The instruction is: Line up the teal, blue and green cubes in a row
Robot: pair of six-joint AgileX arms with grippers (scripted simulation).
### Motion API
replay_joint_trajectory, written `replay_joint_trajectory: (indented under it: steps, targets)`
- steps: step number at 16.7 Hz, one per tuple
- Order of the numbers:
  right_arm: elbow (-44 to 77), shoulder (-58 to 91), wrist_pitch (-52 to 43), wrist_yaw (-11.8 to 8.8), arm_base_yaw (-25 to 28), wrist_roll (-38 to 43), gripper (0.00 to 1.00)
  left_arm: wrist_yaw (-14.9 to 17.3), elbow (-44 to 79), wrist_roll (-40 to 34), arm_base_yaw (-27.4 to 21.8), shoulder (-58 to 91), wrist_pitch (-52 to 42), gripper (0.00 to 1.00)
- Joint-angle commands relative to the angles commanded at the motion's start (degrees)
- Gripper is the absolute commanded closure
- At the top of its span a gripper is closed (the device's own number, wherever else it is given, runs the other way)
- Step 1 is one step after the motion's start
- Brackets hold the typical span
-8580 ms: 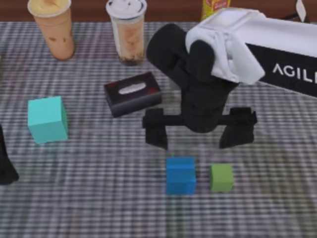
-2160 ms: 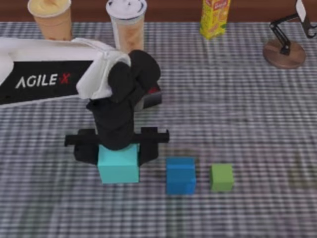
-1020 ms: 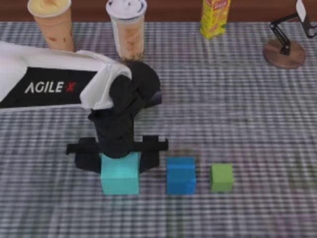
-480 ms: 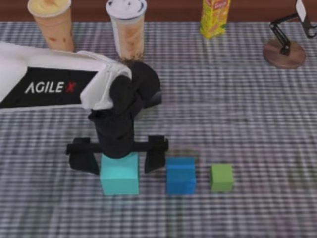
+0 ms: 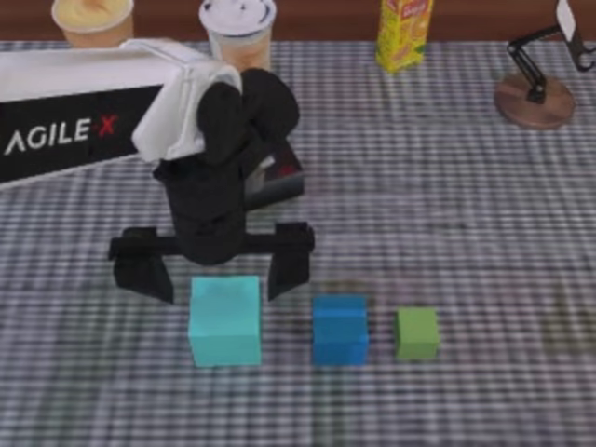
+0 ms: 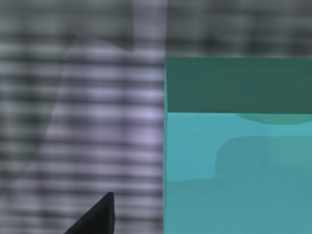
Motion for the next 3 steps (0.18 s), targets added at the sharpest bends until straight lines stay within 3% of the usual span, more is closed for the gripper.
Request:
replay_joint_trajectory:
  steps: [3]
  targets:
    - [0.00, 0.00, 0.00, 0.00, 0.00, 0.00, 0.00, -0.03, 2.15, 0.04, 0.32, -1.71, -2.98, 0.00]
